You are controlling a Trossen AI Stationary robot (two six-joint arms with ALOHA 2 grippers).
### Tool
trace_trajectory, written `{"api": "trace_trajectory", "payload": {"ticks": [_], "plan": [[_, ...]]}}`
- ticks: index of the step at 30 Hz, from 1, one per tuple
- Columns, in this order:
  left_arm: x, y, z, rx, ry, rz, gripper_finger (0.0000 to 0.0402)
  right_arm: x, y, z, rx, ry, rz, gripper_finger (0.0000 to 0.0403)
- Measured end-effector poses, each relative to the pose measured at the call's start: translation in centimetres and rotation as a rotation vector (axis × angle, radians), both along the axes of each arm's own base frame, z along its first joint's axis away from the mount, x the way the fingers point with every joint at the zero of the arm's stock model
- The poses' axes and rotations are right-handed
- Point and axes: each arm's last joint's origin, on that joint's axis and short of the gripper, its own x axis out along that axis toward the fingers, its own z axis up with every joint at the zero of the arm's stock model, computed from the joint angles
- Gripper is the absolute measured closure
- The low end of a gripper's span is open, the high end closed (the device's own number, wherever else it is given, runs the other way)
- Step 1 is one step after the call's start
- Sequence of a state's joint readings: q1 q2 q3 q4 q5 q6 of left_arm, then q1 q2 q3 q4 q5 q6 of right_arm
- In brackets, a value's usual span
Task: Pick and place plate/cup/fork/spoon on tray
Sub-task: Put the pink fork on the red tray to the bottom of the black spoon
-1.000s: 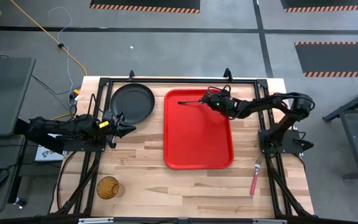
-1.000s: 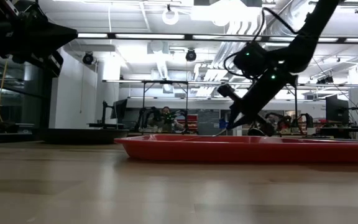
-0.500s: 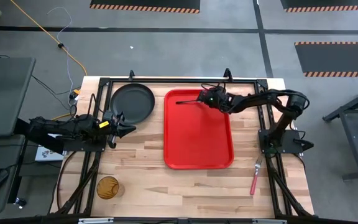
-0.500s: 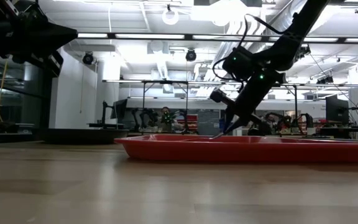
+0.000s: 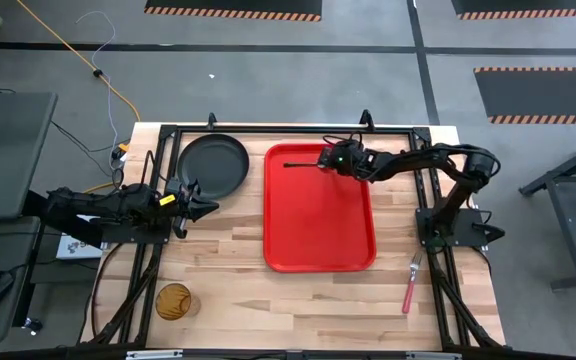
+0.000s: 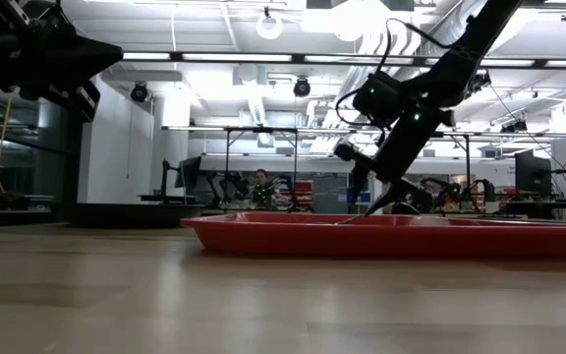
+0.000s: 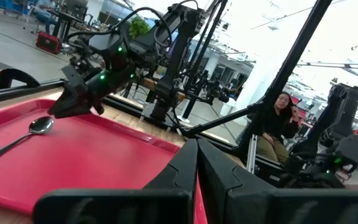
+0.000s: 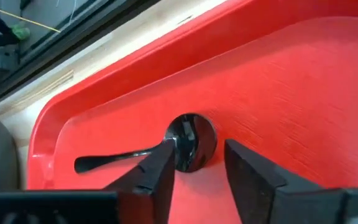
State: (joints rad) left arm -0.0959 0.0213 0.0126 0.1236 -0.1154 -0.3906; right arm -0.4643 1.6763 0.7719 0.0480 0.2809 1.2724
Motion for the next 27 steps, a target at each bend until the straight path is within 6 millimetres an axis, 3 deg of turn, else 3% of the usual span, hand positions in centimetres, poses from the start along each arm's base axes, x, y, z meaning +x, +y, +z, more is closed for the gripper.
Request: {"api": "trace_trajectory", "payload": {"ticks": [6, 11, 15, 18, 22, 27], "plan": [[0.0, 0.0, 0.0, 0.0, 0.0, 0.0, 0.0398, -1.6, 0.5, 3.2, -0.096, 0.088, 0.095, 0.0231], [0.0, 0.0, 0.0, 0.0, 0.0, 0.0, 0.0398, -3.5, 2.4, 6.5, -0.097, 0.106, 0.355, 0.0224], [0.0, 0.0, 0.0, 0.0, -0.001, 0.0, 0.0398, -5.3, 5.8, 8.4, 0.054, 0.072, 0.63, 0.0224], [0.0, 0.0, 0.0, 0.0, 0.0, 0.0, 0.0398, -7.2, 9.1, 9.3, 0.207, 0.098, 0.737, 0.0224], [0.0, 0.0, 0.0, 0.0, 0.0, 0.0, 0.0398, -10.0, 13.3, 10.0, 0.373, 0.2, 0.756, 0.0224], [0.0, 0.0, 0.0, 0.0, 0.0, 0.0, 0.0398, -12.8, 17.6, 10.0, 0.552, 0.354, 0.618, 0.0224]]}}
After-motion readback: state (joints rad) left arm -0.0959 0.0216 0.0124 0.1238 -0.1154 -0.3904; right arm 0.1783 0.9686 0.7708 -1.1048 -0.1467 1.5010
